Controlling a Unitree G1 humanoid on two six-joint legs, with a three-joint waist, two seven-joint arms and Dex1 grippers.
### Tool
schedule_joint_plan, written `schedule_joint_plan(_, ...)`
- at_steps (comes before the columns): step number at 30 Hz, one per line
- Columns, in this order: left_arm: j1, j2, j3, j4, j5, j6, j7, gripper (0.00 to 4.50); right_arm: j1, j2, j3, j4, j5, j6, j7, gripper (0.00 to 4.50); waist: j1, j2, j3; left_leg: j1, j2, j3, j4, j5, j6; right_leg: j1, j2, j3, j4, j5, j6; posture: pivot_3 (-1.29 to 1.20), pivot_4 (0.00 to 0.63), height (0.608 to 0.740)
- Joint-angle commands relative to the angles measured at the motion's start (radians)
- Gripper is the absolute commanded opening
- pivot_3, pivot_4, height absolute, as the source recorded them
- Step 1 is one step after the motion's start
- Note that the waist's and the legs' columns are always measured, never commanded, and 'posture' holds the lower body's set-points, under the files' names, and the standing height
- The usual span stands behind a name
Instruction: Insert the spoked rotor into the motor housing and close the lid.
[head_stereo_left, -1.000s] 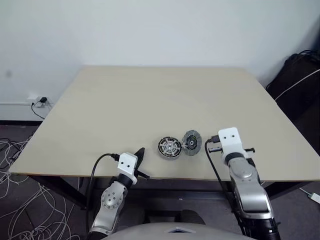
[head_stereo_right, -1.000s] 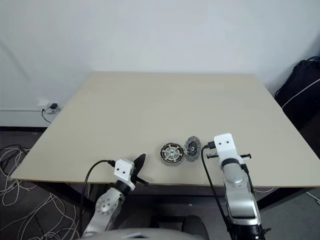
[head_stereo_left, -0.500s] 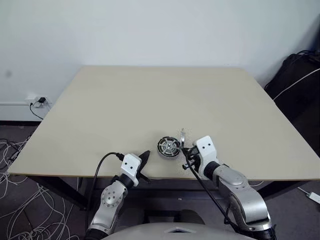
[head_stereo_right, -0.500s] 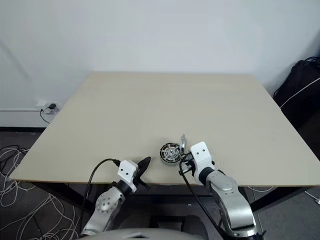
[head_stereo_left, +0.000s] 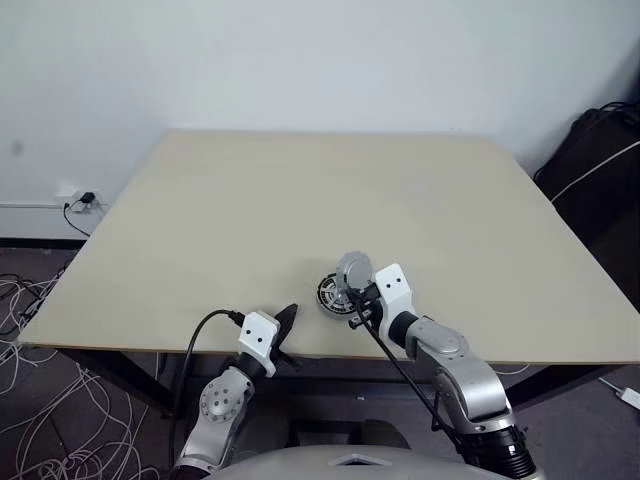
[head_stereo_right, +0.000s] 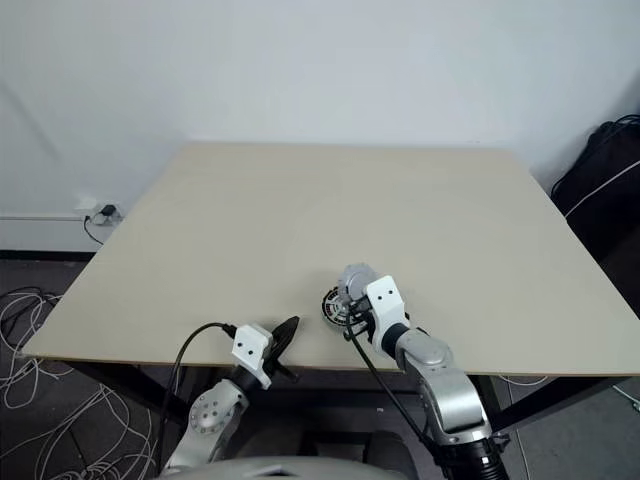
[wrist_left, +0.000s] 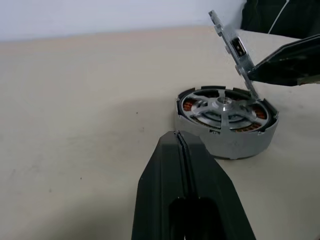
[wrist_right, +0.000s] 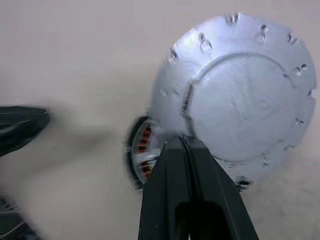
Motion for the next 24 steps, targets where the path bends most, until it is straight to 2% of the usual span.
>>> schedule_joint_plan(1, -0.004, -0.003, 0.001, -0.062, -0.011, 0.012, 0.005, 0.0, 0.028, -0.038, -0.055, -0.131, 0.155, -0.042, 0.138, 0.03, 0.001, 0.0, 0.0, 0.0, 0.0, 0.0, 0.0, 0.0, 0.0, 0.0, 0.0, 0.0, 0.0, 0.0, 0.0, 0.0, 0.0, 0.74)
schedule_joint_plan(4, -0.006, -0.006, -0.002, -0.069, -0.012, 0.024, 0.006, 0.0, 0.053, -0.032, -0.131, -0.175, 0.269, -0.087, 0.186, 0.03, 0.001, -0.001, 0.001, 0.0, 0.001, 0.0, 0.0, 0.0, 0.0, 0.0, 0.0, 0.0, 0.0, 0.0, 0.0, 0.0, 0.0, 0.74)
schedule_joint_plan(6, -0.011, -0.009, -0.002, -0.061, -0.012, 0.025, 0.006, 0.0, 0.04, 0.026, -0.194, -0.16, 0.311, -0.12, 0.124, 0.03, 0.001, -0.003, 0.002, 0.0, 0.001, 0.0, 0.0, 0.0, 0.0, 0.0, 0.0, 0.0, 0.0, 0.0, 0.001, 0.0, 0.0, 0.74)
schedule_joint_plan(9, -0.018, -0.011, -0.002, -0.046, -0.014, 0.022, 0.005, 0.0, 0.001, 0.11, -0.246, -0.106, 0.263, -0.157, -0.037, 0.03, 0.001, -0.003, 0.002, 0.0, 0.001, 0.0, 0.0, 0.0, 0.0, 0.001, 0.0, 0.0, 0.0, -0.002, 0.005, 0.0, 0.0, 0.74)
schedule_joint_plan(12, -0.027, -0.013, 0.001, -0.024, -0.015, 0.013, 0.004, 0.0, -0.036, 0.12, -0.21, -0.011, 0.1, -0.16, -0.193, 0.03, 0.002, -0.003, 0.002, 0.001, 0.001, 0.001, 0.0, 0.0, 0.0, 0.001, -0.001, -0.001, 0.0, 0.001, 0.002, 0.0, 0.0, 0.74)
schedule_joint_plan(16, -0.031, -0.01, 0.008, -0.005, -0.017, 0.002, 0.0, 0.0, -0.057, 0.074, -0.103, 0.059, -0.028, -0.143, -0.228, 0.03, 0.003, -0.001, 0.002, 0.0, 0.001, 0.002, -0.001, 0.0, 0.0, -0.001, -0.001, -0.001, 0.0, 0.001, 0.0, 0.0, 0.0, 0.74)
schedule_joint_plan(24, -0.02, -0.009, 0.019, -0.011, -0.018, -0.006, 0.006, 0.0, -0.106, 0.105, -0.074, 0.151, -0.034, -0.162, -0.222, 0.03, 0.002, -0.001, 0.002, 0.0, 0.001, 0.002, -0.002, 0.0, 0.0, -0.002, -0.002, 0.0, 0.0, 0.0, -0.001, 0.0, 0.0, 0.74)
